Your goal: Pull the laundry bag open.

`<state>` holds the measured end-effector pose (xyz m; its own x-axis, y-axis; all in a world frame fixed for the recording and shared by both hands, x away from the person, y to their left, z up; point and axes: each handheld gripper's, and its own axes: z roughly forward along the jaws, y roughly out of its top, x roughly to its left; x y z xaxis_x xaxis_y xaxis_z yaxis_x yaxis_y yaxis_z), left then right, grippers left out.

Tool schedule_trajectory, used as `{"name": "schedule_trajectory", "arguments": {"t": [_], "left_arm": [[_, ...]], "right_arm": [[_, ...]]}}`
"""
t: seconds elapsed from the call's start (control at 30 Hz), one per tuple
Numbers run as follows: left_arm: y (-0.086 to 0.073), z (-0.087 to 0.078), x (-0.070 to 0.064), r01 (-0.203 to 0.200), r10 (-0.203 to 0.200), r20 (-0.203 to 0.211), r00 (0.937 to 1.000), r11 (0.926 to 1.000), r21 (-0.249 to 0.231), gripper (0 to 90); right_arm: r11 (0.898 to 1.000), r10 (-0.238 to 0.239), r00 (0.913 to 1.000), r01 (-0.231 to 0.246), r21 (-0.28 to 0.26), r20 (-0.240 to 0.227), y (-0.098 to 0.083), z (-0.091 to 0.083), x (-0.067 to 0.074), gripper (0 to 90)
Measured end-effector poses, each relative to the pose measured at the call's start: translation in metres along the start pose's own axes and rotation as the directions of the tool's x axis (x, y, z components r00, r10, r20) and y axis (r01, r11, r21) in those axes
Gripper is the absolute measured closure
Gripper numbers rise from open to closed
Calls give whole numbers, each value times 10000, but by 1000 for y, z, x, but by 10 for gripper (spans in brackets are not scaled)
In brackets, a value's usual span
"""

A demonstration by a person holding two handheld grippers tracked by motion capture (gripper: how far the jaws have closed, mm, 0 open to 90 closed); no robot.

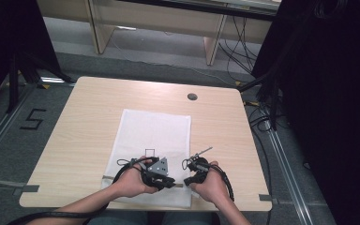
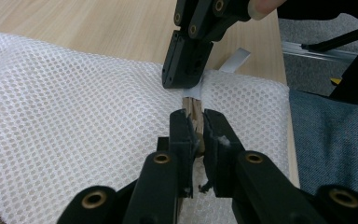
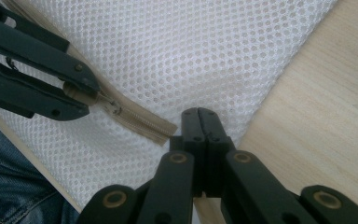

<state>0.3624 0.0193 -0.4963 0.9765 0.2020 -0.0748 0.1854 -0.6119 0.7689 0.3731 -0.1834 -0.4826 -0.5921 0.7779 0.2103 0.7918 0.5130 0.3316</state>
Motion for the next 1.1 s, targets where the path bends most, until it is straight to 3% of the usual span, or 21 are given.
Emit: {"name": "schedule_trajectory", "arguments": {"t": [0.5, 0.57, 0.7, 0.93, 1.0, 1.1], "left_arm": [[-1, -6, 1, 46, -47, 22, 10000, 10000, 35, 822], [-1, -6, 0, 65, -65, 10, 10000, 10000, 8, 821], [-1, -6, 0, 65, -65, 29, 10000, 10000, 19, 822], [0, -11, 1, 181, -181, 18, 9998, 9998, -54, 822], [-1, -13, 2, 250, -250, 27, 9997, 9996, -87, 822], [-1, -13, 1, 141, -140, 21, 9999, 9999, -23, 822]], "right_arm": [[10000, -72, 9999, 72, -44, 100, 0, 0, 1, 900], [9999, 170, 9998, -170, 7, 84, 0, 0, 3, 900], [10000, -41, 9999, 41, -22, 120, 0, 0, 1, 900], [10000, -47, 9999, 47, -24, 122, 0, 0, 1, 900], [9999, 147, 9998, -148, 40, 143, 0, 0, 3, 900], [10000, -21, 9999, 21, 17, 123, 0, 0, 2, 900]]}}
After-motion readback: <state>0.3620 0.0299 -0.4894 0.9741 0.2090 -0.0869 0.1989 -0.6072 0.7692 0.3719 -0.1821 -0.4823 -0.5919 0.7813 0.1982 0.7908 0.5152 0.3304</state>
